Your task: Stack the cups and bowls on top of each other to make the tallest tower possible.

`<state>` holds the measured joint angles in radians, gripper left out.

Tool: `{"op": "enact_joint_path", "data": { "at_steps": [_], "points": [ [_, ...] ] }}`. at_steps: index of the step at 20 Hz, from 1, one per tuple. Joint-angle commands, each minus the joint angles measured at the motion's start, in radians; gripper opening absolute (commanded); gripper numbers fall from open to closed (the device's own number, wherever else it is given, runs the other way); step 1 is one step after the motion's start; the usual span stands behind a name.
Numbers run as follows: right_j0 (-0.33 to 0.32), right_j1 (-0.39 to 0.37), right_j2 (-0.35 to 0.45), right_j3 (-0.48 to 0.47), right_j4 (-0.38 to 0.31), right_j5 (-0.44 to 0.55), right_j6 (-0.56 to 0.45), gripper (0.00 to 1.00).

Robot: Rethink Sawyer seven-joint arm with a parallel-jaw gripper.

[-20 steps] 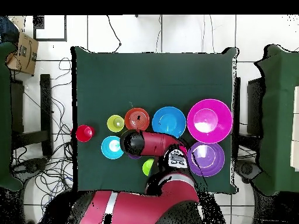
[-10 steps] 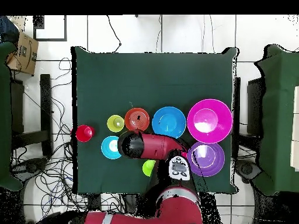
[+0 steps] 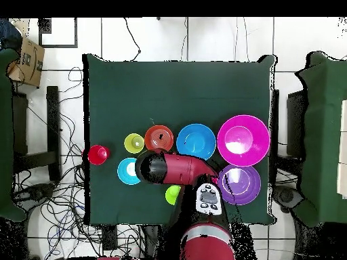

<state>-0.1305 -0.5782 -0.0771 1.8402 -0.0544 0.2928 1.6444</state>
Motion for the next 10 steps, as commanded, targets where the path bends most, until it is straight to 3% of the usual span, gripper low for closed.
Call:
{"op": "enact_joint_path", "data": {
  "at_steps": [1,10],
  "points": [
    [-0.010,0.066,0.066,-0.047,-0.004,0.059,0.100,1.00],
    [-0.023,0.135,0.077,-0.093,-0.009,0.002,0.099,1.00]
  ]
}}
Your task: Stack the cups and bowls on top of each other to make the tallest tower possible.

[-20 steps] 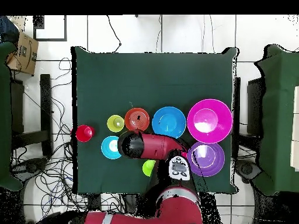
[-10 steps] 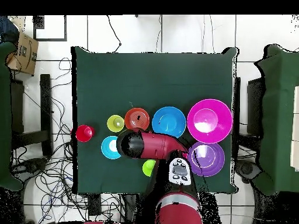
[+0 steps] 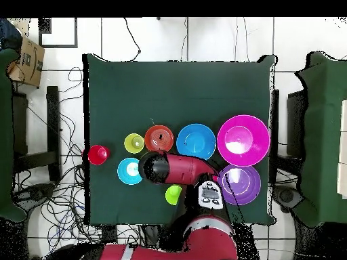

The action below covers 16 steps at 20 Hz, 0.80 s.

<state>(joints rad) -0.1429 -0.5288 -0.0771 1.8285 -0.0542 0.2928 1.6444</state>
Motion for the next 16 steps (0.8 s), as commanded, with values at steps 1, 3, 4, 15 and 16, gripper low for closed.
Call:
{"op": "enact_joint_path", "data": {
  "at_steps": [1,3,4,15,16],
  "points": [
    [-0.011,0.090,0.078,-0.088,-0.011,-0.002,0.097,1.00],
    [-0.010,0.097,0.080,-0.108,-0.008,0.010,0.092,1.00],
    [-0.008,0.097,0.080,-0.115,-0.005,0.018,0.092,1.00],
    [0.002,0.122,0.089,-0.184,0.001,0.061,0.080,1.00],
    [0.001,0.123,0.089,-0.186,0.002,0.061,0.081,1.00]
  ]
}}
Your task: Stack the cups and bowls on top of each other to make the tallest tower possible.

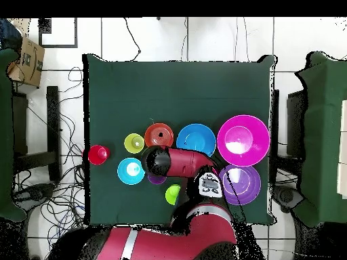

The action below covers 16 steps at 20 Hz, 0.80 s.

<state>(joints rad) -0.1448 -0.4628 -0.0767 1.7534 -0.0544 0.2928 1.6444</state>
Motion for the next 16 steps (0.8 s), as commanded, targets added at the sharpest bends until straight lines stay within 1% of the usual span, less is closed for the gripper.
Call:
{"op": "enact_joint_path", "data": {
  "at_steps": [1,8,14,16],
  "points": [
    [0.002,0.060,0.089,-0.115,0.002,0.062,0.080,1.00],
    [0.007,0.065,0.089,-0.133,0.005,0.074,0.084,1.00],
    [0.021,0.001,0.069,-0.095,0.008,0.128,0.093,1.00],
    [0.035,-0.036,0.057,-0.071,0.014,0.155,0.107,1.00]
  ]
}}
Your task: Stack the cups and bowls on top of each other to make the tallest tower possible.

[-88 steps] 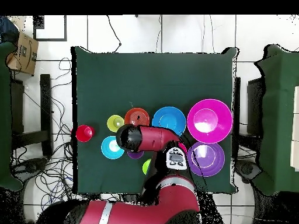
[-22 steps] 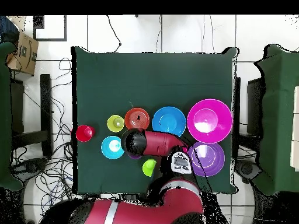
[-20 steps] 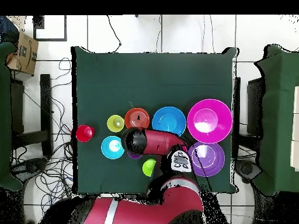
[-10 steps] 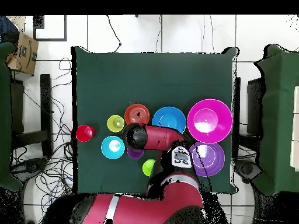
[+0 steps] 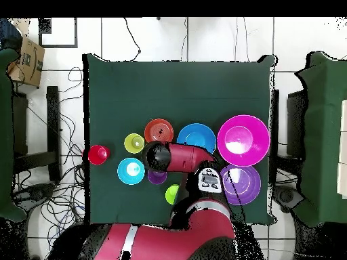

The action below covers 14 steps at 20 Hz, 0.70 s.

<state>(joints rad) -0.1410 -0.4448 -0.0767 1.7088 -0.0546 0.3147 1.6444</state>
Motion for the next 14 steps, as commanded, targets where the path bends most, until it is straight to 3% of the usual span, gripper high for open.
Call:
{"op": "enact_joint_path", "data": {
  "at_steps": [1,8,14],
  "points": [
    [0.036,-0.075,0.054,-0.015,0.018,0.150,0.112,1.00],
    [0.046,-0.125,0.052,0.002,0.025,0.216,0.119,1.00],
    [0.045,-0.116,0.063,-0.019,0.027,0.233,0.125,1.00]
  ]
}}
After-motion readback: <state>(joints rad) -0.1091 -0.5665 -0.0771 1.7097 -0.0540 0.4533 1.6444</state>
